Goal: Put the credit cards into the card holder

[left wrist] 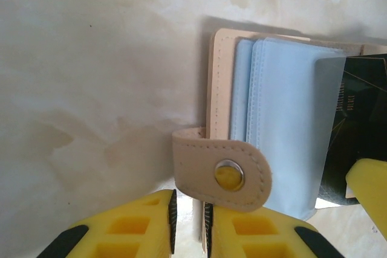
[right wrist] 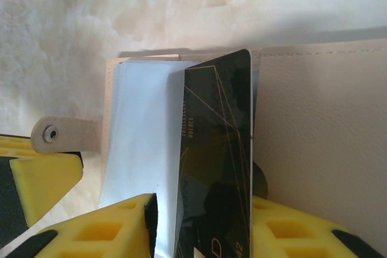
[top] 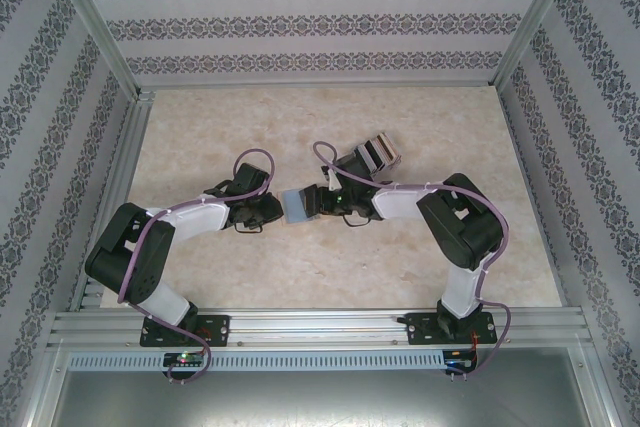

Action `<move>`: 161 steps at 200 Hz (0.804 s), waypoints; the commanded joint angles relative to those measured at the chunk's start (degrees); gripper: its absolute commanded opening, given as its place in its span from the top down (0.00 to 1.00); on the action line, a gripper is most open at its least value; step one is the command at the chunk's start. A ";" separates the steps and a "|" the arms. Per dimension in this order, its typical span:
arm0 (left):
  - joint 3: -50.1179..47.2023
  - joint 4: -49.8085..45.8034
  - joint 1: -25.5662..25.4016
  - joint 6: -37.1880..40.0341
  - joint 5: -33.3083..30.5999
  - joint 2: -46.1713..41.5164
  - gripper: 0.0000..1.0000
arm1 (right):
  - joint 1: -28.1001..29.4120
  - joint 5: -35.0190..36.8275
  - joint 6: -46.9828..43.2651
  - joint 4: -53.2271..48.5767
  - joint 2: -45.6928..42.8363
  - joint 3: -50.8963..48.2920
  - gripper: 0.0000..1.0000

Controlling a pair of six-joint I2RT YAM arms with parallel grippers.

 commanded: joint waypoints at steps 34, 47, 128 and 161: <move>1.60 -0.61 -0.61 0.26 -0.31 0.56 0.77 | 0.44 4.96 -7.04 -14.15 -1.25 5.91 0.51; 1.77 -0.37 -0.66 0.30 0.06 0.88 0.77 | 0.73 6.29 -8.45 -16.80 -0.78 7.32 0.49; 2.31 0.48 -0.68 0.13 0.90 2.61 0.77 | 1.39 5.27 -9.83 -18.94 2.14 10.11 0.51; 2.03 1.15 -0.93 -0.16 0.90 2.98 0.77 | 2.03 4.16 -9.51 -17.72 2.08 9.89 0.54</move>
